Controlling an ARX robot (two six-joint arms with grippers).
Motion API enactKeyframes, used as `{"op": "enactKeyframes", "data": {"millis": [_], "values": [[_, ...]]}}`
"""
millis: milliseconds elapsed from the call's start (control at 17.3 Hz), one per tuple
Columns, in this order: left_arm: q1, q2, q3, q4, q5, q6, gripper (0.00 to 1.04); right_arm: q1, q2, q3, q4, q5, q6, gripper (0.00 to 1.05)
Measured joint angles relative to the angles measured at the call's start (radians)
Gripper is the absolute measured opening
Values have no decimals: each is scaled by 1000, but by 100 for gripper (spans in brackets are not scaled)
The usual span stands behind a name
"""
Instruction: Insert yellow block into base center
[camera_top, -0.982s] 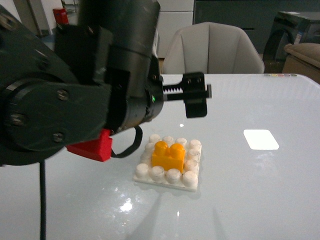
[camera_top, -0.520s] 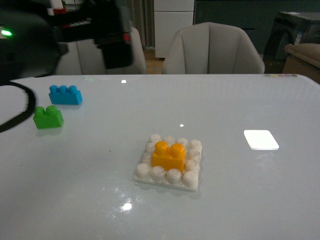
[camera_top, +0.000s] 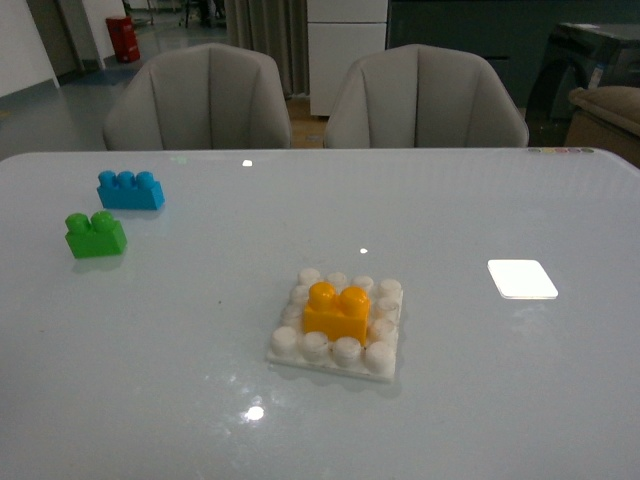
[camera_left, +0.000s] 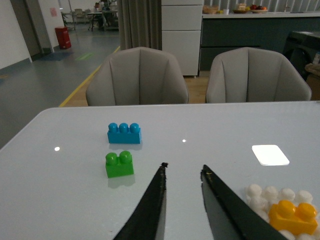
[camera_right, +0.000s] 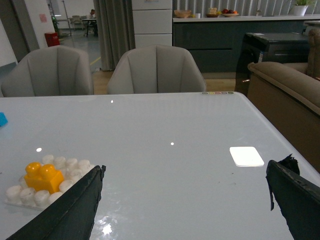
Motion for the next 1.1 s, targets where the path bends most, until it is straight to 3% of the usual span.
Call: {"op": "enactKeyframes", "data": {"millis": [115, 173, 404, 462, 577, 1097], "values": [[31, -55, -45, -12, 25, 0, 3, 0, 0, 0, 0, 0, 0, 98], [41, -76, -60, -17, 34, 3, 2, 0, 0, 0, 0, 0, 0, 98], [93, -189, -124, -68, 92, 3, 2, 0, 0, 0, 0, 0, 0, 98], [143, -218, -137, -83, 149, 4, 2, 0, 0, 0, 0, 0, 0, 98], [183, -262, -155, -109, 154, 3, 2, 0, 0, 0, 0, 0, 0, 98], [174, -451, -220, -223, 172, 3, 2, 0, 0, 0, 0, 0, -1, 98]]}}
